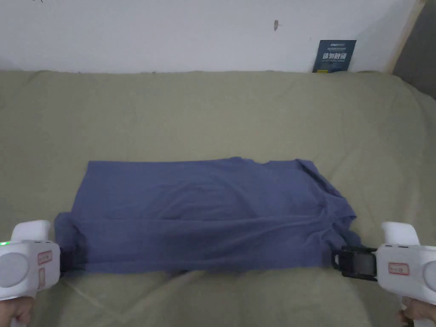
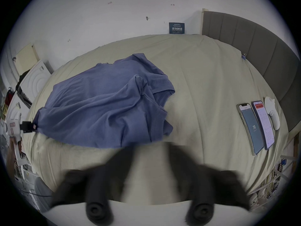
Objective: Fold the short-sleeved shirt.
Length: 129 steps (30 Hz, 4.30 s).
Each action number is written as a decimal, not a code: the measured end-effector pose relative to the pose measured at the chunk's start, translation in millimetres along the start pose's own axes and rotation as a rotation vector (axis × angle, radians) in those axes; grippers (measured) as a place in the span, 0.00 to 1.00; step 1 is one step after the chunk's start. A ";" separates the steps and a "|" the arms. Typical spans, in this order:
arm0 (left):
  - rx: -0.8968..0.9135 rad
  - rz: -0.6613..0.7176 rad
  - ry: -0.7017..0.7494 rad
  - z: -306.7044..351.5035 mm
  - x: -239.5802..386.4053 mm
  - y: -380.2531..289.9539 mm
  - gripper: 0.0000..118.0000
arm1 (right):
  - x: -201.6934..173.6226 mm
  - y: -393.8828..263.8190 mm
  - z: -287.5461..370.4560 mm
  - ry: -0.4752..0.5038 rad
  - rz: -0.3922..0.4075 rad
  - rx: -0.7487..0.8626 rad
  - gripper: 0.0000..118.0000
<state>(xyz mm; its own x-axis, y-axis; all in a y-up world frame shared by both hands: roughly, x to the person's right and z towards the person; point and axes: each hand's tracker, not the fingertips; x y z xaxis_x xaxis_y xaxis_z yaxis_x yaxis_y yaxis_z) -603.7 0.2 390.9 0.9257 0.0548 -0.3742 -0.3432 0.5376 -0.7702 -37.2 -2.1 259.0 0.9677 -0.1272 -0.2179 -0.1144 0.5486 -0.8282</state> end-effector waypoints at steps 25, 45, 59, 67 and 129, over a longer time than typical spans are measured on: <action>-0.020 -0.009 0.000 32.9 -7.1 -7.8 0.00 | -12.6 12.1 24.1 0.055 0.076 0.011 0.15; -0.072 0.041 -0.018 91.1 -27.9 -116.8 0.02 | -0.7 -94.8 74.1 0.087 0.048 -0.061 0.17; 0.104 0.028 -0.022 130.0 -33.7 -74.0 0.74 | 1.7 -52.7 112.9 0.099 -0.041 0.075 0.71; 0.144 0.023 -0.024 82.5 -12.5 2.6 0.00 | -16.8 -2.0 98.7 0.031 -0.028 0.201 0.00; 0.066 -0.020 -0.070 29.9 -15.8 71.7 0.00 | 9.1 90.5 54.5 0.117 0.137 0.027 0.04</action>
<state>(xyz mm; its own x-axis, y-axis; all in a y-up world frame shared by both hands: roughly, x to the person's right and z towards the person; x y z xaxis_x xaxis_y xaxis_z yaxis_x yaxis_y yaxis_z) -638.2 63.1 357.0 0.9418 0.1010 -0.3207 -0.3158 0.5929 -0.7408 -26.5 91.5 210.3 0.9104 -0.1439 -0.3880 -0.2360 0.5895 -0.7725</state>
